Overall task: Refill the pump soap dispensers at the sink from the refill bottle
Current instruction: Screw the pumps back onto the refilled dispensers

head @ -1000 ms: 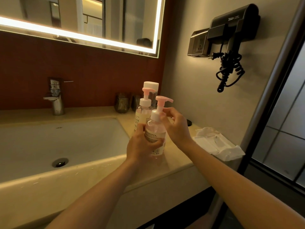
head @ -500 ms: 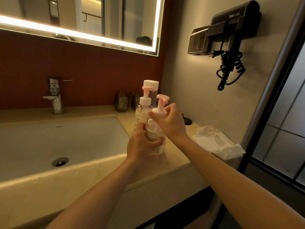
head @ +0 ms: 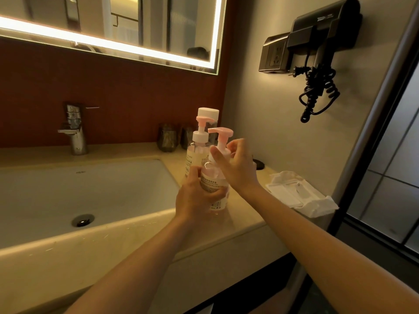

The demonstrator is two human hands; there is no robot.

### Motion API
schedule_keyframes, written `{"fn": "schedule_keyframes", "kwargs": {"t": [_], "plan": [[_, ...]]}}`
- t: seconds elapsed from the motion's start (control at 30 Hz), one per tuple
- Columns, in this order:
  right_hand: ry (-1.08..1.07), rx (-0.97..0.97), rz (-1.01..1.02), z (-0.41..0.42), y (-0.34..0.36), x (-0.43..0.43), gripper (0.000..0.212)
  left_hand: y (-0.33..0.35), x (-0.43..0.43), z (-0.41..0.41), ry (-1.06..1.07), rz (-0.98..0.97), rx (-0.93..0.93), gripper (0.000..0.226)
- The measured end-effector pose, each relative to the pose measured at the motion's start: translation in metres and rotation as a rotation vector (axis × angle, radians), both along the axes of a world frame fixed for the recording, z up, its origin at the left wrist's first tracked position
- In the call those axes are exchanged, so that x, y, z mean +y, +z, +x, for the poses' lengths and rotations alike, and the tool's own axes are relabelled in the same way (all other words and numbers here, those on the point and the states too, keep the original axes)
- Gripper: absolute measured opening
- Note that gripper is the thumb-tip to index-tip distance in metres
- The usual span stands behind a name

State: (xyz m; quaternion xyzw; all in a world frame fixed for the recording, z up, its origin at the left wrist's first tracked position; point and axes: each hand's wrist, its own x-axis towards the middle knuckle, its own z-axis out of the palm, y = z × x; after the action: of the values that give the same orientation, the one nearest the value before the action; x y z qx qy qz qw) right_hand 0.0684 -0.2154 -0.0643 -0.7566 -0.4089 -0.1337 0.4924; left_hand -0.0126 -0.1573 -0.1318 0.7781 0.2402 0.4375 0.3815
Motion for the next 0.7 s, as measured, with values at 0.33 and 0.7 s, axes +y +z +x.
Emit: {"fn": "schedule_keyframes", "kwargs": {"t": [0.33,0.7], "plan": [[-0.001,-0.049,0.093,-0.002,-0.004,-0.013,0.046,-0.001,0.000,0.000,-0.010,-0.014,-0.009,0.058],[0.086,-0.061,0.067,-0.002,-0.006,-0.017,0.043,-0.001,0.000,-0.001,-0.001,-0.007,-0.011,0.059]]}}
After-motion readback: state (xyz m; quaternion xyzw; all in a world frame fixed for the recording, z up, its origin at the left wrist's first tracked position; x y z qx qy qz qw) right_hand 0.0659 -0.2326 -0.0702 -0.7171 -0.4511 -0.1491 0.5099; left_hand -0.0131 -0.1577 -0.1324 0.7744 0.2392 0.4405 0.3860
